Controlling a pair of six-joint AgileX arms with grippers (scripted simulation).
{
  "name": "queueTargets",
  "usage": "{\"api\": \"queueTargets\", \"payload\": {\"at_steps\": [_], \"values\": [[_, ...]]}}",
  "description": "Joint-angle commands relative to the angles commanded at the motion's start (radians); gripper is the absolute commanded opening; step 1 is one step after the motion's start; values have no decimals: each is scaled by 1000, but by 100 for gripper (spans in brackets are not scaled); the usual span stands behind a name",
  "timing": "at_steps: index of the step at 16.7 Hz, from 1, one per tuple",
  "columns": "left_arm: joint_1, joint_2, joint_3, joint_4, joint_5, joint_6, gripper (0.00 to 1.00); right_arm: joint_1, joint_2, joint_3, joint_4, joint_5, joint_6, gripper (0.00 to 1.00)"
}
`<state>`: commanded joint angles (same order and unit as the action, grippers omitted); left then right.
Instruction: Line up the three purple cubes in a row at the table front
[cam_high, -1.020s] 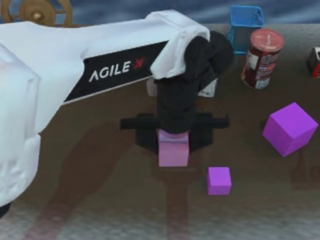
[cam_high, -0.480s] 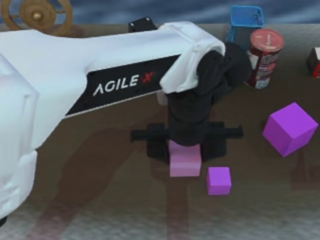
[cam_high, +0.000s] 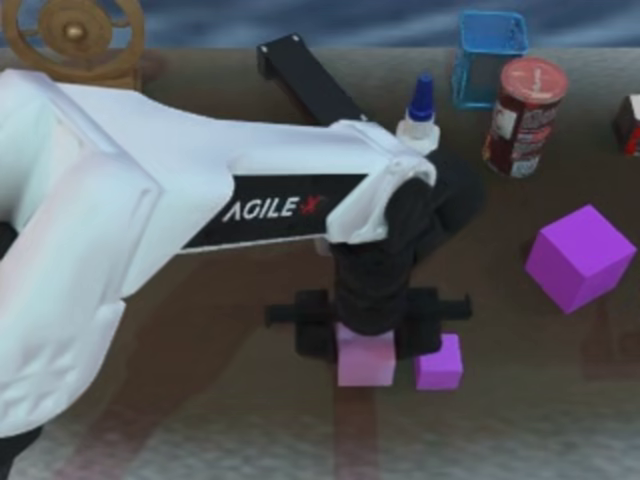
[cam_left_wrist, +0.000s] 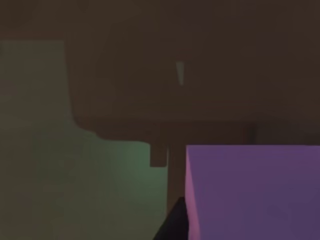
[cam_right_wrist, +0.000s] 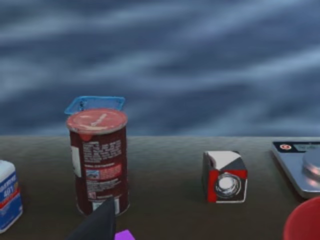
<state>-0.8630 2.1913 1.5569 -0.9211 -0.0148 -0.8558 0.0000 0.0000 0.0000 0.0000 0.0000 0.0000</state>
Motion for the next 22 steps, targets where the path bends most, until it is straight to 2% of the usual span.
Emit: {"api": "queueTargets", "payload": {"at_steps": [4, 17, 22], "values": [[0, 2, -5, 5, 0, 0, 0, 0, 0, 0, 0, 0, 0, 100], [0, 2, -5, 5, 0, 0, 98, 0, 0, 0, 0, 0, 0, 100], [0, 2, -5, 5, 0, 0, 100, 0, 0, 0, 0, 0, 0, 100]]}}
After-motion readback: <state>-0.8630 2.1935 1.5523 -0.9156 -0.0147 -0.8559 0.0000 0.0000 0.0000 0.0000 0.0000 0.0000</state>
